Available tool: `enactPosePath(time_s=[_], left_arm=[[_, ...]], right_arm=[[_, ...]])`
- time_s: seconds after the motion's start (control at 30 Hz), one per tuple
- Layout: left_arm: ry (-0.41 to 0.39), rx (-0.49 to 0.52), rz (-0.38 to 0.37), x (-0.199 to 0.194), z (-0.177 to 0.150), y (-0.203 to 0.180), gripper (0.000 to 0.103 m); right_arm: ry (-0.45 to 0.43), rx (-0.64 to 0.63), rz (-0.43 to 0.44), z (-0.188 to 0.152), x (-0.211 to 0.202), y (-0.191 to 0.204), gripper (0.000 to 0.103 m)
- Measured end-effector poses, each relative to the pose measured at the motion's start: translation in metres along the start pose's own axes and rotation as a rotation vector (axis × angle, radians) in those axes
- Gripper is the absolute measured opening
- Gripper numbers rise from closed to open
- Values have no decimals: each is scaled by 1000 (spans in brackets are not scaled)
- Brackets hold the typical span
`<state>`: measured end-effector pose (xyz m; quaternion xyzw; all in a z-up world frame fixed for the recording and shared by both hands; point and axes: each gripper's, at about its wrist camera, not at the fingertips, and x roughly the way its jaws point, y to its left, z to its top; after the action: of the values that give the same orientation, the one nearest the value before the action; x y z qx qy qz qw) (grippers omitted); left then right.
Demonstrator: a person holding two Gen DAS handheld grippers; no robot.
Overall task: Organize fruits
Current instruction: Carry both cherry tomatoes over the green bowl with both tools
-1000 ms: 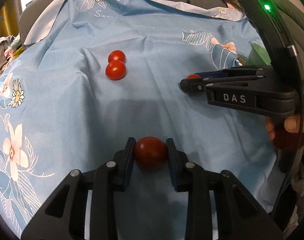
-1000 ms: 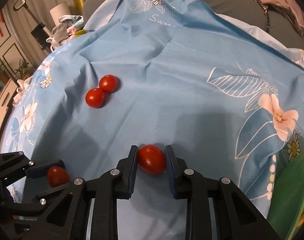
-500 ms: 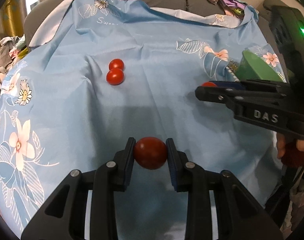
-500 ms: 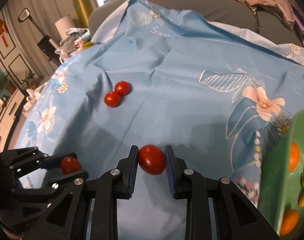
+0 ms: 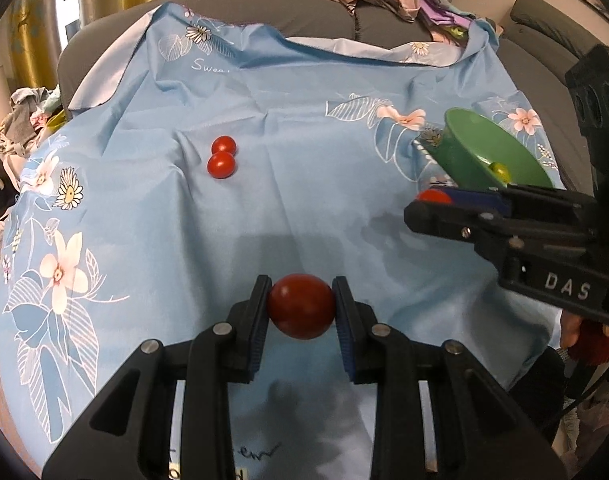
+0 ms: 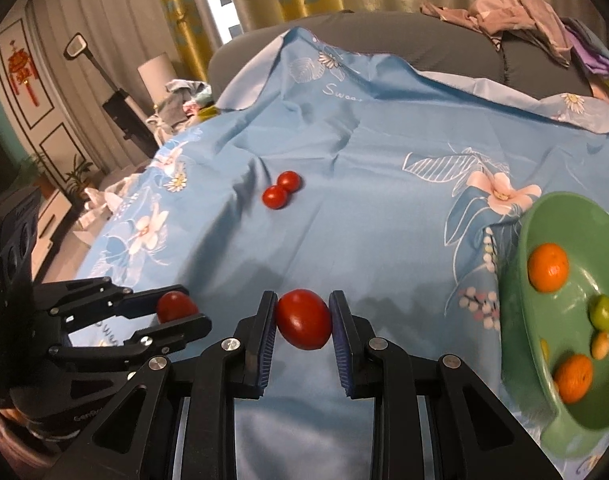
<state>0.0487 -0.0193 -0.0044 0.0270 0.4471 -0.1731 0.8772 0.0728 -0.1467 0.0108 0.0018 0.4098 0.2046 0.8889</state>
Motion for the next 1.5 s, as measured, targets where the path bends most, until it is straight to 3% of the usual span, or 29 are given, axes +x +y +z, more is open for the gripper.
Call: enactPosePath(time_s=[0.7, 1.5], left_arm=[[-77, 51, 15, -40, 0, -33, 30], [-92, 177, -25, -29, 30, -94, 30]], right_arm=[[-110, 9, -10, -15, -57, 4, 29], [-199, 120, -76, -27, -94, -57, 29]])
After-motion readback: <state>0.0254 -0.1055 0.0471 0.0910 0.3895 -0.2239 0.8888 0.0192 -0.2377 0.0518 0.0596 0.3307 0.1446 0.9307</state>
